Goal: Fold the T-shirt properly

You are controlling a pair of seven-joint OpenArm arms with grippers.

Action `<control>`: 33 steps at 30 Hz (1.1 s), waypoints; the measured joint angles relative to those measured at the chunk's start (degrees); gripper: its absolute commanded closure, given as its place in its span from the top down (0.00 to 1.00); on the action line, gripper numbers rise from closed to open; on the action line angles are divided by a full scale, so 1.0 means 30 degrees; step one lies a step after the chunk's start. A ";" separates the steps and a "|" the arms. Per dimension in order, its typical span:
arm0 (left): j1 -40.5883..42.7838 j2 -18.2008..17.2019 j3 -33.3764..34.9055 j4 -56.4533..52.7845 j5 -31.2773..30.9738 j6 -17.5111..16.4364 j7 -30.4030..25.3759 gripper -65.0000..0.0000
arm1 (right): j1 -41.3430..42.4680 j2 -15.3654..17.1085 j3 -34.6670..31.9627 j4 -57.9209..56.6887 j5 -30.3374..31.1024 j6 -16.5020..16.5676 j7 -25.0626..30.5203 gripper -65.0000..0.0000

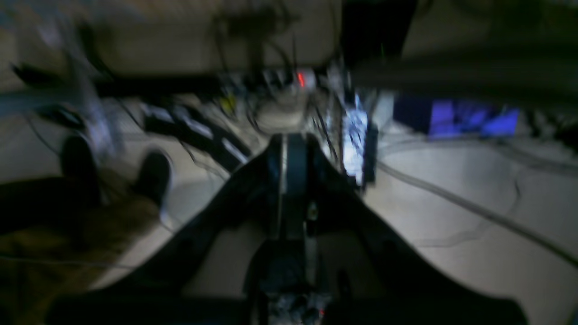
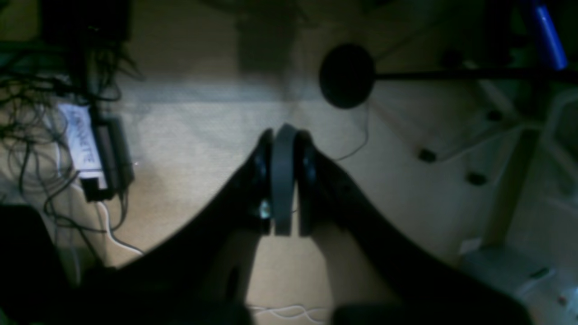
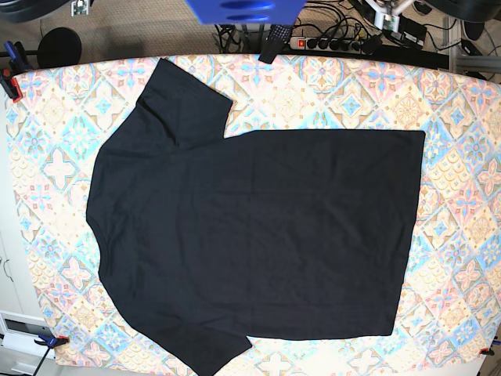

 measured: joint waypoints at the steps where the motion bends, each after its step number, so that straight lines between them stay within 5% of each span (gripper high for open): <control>1: 0.0204 0.0007 -0.0423 0.1056 0.0000 0.0095 0.0597 0.02 | -0.0393 -0.0029 0.0262 0.0896 -0.0022 -0.0058 0.0015 0.00; 5: 0.0306 0.0015 -0.1800 0.4881 -0.0036 -0.0095 0.2382 0.02 | -0.1005 0.0299 0.1064 0.4262 0.0233 -0.0379 0.0160 0.00; 9: -0.0328 0.0109 -0.2412 0.5909 -0.0226 -0.0095 0.3184 0.02 | -0.1239 0.0204 0.1231 0.7395 0.3759 -0.0036 -0.1843 0.00; 16: -0.2178 0.0138 -0.3687 0.5909 -0.6113 0.0168 0.3636 0.02 | -0.1144 0.0335 0.1945 1.0032 0.8378 -0.0255 -0.4401 0.00; 19: -0.3432 0.0175 -0.4364 0.5836 -0.8021 -0.0102 0.5493 0.05 | -0.1129 0.0226 0.1872 1.0076 0.8597 -0.0335 -0.5508 0.00; 26: -0.6557 0.0270 -0.5967 0.4422 -1.1548 -0.0051 0.7213 0.34 | -0.0146 0.0233 0.0925 1.0273 0.8604 -0.0124 -0.6484 0.00; 33: -0.8531 0.1151 -0.6696 -0.0204 -1.4630 0.0066 0.7344 0.35 | 0.0153 0.0233 0.0903 1.0367 0.8597 -0.0306 -0.6521 0.00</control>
